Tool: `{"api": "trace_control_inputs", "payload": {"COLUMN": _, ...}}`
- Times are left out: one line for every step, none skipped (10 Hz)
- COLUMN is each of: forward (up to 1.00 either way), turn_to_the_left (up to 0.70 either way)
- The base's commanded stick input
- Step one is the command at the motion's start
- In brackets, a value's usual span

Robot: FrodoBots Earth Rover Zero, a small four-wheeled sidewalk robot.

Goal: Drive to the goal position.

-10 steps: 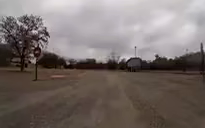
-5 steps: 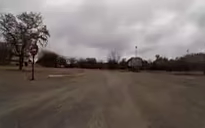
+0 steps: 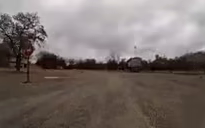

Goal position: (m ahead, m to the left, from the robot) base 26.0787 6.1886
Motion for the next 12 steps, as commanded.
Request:
{"api": "trace_control_inputs", "payload": {"forward": 0.70, "turn_to_the_left": -0.03}}
{"api": "trace_control_inputs", "payload": {"forward": 0.70, "turn_to_the_left": -0.04}}
{"api": "trace_control_inputs", "payload": {"forward": 0.70, "turn_to_the_left": -0.04}}
{"api": "trace_control_inputs", "payload": {"forward": 0.70, "turn_to_the_left": -0.07}}
{"api": "trace_control_inputs", "payload": {"forward": 0.70, "turn_to_the_left": -0.25}}
{"api": "trace_control_inputs", "payload": {"forward": 0.70, "turn_to_the_left": -0.33}}
{"api": "trace_control_inputs", "payload": {"forward": 0.70, "turn_to_the_left": -0.13}}
{"api": "trace_control_inputs", "payload": {"forward": 0.70, "turn_to_the_left": -0.01}}
{"api": "trace_control_inputs", "payload": {"forward": 0.70, "turn_to_the_left": -0.01}}
{"api": "trace_control_inputs", "payload": {"forward": 0.70, "turn_to_the_left": -0.01}}
{"api": "trace_control_inputs", "payload": {"forward": 0.70, "turn_to_the_left": -0.01}}
{"api": "trace_control_inputs", "payload": {"forward": 0.70, "turn_to_the_left": -0.01}}
